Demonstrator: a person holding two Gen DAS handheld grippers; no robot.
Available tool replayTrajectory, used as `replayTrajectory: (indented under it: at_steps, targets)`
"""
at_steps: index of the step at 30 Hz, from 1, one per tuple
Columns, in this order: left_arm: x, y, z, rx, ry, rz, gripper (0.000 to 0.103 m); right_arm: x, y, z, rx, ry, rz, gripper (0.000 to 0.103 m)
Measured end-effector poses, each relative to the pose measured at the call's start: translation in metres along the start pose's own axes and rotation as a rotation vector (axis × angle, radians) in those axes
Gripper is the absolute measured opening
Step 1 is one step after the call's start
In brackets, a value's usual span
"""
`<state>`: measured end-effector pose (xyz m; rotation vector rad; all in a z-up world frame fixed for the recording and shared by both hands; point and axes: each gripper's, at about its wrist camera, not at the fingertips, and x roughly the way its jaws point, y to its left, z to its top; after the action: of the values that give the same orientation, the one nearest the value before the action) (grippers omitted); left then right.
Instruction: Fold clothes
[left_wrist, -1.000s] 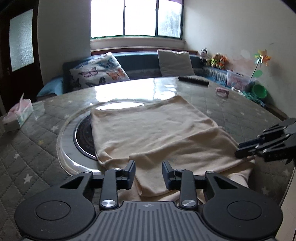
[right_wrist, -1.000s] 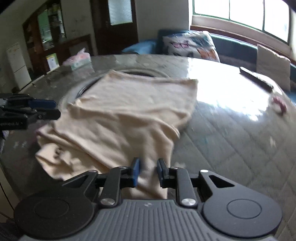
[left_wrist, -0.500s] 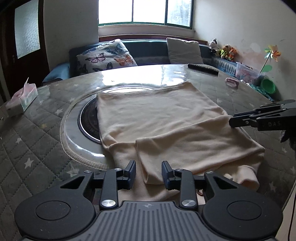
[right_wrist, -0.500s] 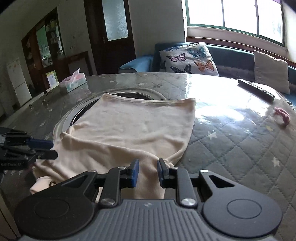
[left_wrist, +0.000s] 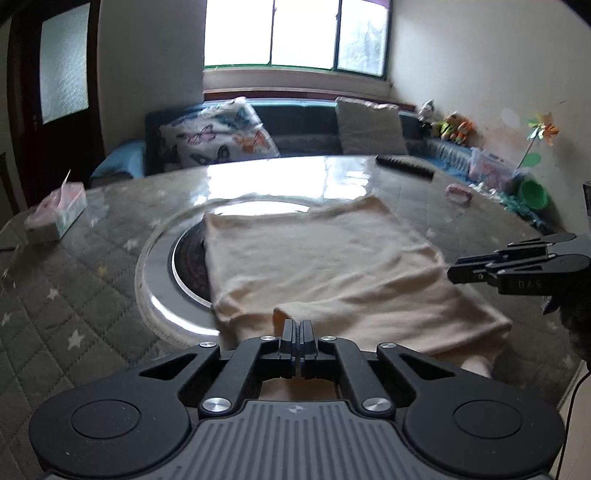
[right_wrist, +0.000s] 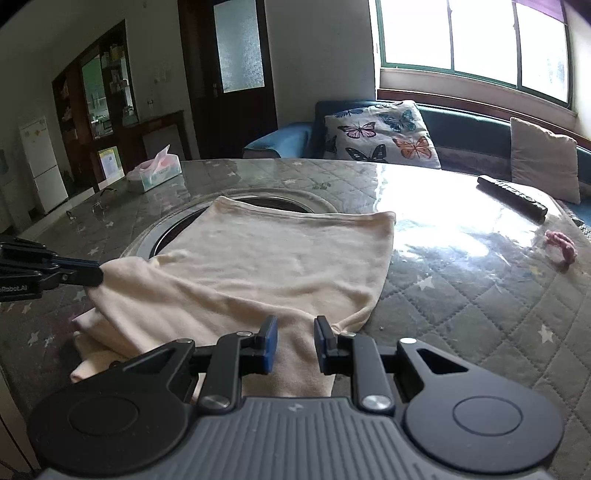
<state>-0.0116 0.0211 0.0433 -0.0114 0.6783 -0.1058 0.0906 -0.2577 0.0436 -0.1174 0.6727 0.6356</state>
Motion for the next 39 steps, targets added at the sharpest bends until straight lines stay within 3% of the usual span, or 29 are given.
replayTrajectory:
  at_steps: [7, 13, 19, 26, 34, 39]
  targets:
    - [0.009, 0.004, -0.009, 0.025, 0.047, 0.011, 0.005, 0.02, -0.005, -0.008, 0.014, 0.044, -0.02, 0.014]
    - [-0.002, 0.007, 0.008, 0.035, -0.023, 0.011, 0.005, 0.009, 0.001, 0.005, -0.019, 0.0, -0.021, 0.014]
    - [0.029, -0.004, 0.016, 0.081, 0.014, -0.03, 0.005, 0.032, 0.004, 0.0, -0.024, 0.06, -0.02, 0.014]
    - [0.047, -0.009, 0.0, 0.127, 0.063, -0.044, 0.006, 0.003, 0.012, -0.005, -0.079, 0.058, 0.006, 0.016]
    - [0.023, -0.008, -0.016, 0.195, 0.044, -0.043, 0.008, -0.02, 0.016, -0.036, -0.106, 0.111, 0.014, 0.019]
    - [0.003, -0.014, -0.026, 0.275, 0.034, -0.039, 0.026, -0.021, 0.017, -0.041, -0.104, 0.11, 0.014, 0.019]
